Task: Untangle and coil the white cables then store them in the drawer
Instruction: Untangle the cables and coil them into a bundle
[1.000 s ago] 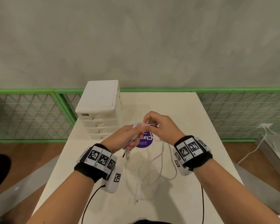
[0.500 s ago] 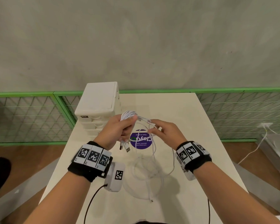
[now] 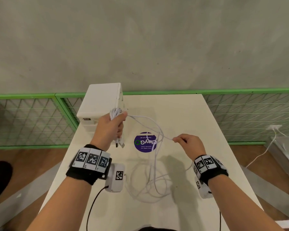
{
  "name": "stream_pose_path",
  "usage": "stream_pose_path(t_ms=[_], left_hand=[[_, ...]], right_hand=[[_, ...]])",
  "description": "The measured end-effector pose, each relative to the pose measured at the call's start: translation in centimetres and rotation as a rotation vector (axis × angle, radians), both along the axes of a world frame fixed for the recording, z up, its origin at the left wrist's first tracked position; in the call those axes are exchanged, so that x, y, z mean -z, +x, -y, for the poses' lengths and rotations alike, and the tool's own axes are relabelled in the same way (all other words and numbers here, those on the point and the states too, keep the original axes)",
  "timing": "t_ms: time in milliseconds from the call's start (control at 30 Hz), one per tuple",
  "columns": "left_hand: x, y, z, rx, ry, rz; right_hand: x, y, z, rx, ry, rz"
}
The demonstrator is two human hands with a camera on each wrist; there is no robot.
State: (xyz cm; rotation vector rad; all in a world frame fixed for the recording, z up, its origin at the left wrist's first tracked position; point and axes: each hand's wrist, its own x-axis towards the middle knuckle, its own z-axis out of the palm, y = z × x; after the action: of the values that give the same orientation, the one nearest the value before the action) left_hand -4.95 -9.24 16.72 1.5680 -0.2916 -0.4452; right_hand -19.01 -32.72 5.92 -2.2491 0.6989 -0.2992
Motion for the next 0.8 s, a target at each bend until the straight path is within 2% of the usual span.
stream_pose_path(t_ms=[67,133,233,300,333,433,533,600,700,800], left_hand=[[-0.2,-0.3,0.3,0.061,0.043,0.026],[-0.5,-0.8,0.7,0.137,0.112,0.073],[-0.9,-1.6,1.7,0.214,0.187,0.126],[-1.2,-2.1,2.4,0.236,0.195,0.131],[-1.3,-2.2,2.7,0.241,0.187,0.128],[-1.9,-2.5,3.2,0.247,0.146,0.115],[-2.2,-2.1,2.9,0.247,0.189,0.151],[-1.9,-1.5,2.2,0.274,0.294,0.193],[-1.1,-1.5,1.4,0.437,0.478,0.156],[-1.0,-2.4,1.3,0.621,0.415,0.034]], right_hand=[[0.4,0.3,0.1,-0.018,-0.015,-0.064],[0.6,0.7,0.1,-0.026,-0.042,-0.054],[-2.3,1.7,-1.3,-0.049,0.038,0.227],[-5.4,2.4,-3.0,-0.173,0.248,0.370],[-6.6,2.7,-4.0,-0.267,0.329,0.378],[-7.4,3.7,-6.1,-0.427,0.302,0.284],[-6.8,4.1,-6.4,-0.371,0.374,0.321],[-6.8,4.0,-5.7,-0.288,0.381,0.383],[-8.0,4.0,-4.8,-0.222,0.301,0.537],[-9.0,4.5,-4.5,-0.250,0.219,0.604]])
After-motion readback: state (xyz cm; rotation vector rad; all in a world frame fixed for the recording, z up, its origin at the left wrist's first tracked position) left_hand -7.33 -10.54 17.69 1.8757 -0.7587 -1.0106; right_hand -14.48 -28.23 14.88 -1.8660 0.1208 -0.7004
